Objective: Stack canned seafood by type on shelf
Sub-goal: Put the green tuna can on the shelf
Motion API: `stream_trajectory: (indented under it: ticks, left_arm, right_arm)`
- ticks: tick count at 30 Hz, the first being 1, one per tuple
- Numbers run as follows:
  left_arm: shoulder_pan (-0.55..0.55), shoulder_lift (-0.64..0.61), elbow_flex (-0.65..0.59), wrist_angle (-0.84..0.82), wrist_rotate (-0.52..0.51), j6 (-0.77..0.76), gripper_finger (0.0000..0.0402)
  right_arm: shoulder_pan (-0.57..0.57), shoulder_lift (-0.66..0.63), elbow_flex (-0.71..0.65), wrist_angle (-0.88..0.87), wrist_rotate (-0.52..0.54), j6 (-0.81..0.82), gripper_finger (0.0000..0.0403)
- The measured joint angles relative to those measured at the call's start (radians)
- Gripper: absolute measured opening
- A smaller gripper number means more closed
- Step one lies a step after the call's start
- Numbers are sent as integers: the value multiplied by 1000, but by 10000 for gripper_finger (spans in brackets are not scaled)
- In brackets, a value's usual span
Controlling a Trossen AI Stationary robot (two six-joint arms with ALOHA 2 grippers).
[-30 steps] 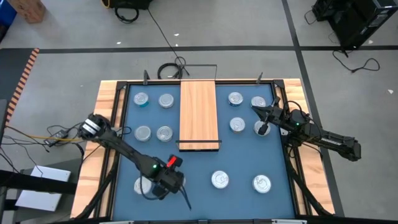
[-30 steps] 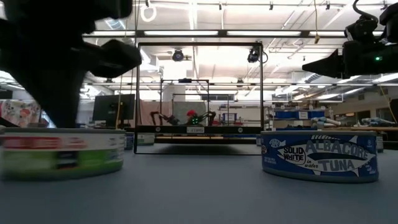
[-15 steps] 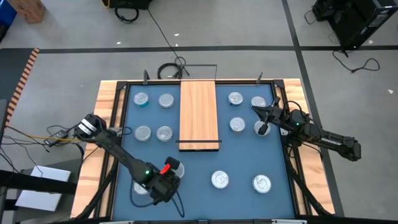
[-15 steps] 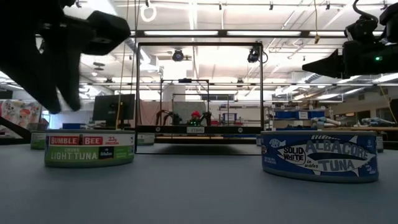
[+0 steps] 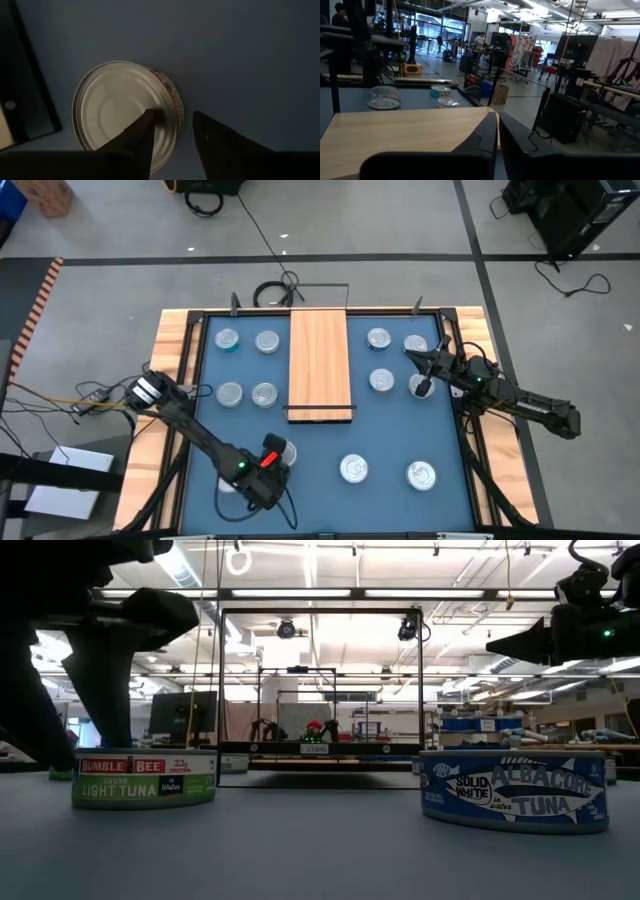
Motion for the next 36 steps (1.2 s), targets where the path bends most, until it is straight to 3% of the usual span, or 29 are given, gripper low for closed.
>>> stream_trajectory:
  ticks: [4, 10, 15, 22, 36]
  left_arm:
    - [5, 7, 0, -5, -13, -28, 111]
    - [5, 6, 0, -5, 2, -37, 12]
    - [7, 9, 22, -22, 53, -23, 3]
    - [32, -1, 97, -48, 217, 20, 2]
    - [138, -104, 99, -14, 390, 34, 1]
  right_arm:
    - [0, 0, 0, 5, 0, 0, 28]
    - [0, 0, 0, 6, 0, 0, 32]
    - [0, 0, 0, 5, 0, 0, 30]
    - [0, 0, 0, 5, 0, 0, 28]
    - [0, 0, 0, 5, 0, 0, 28]
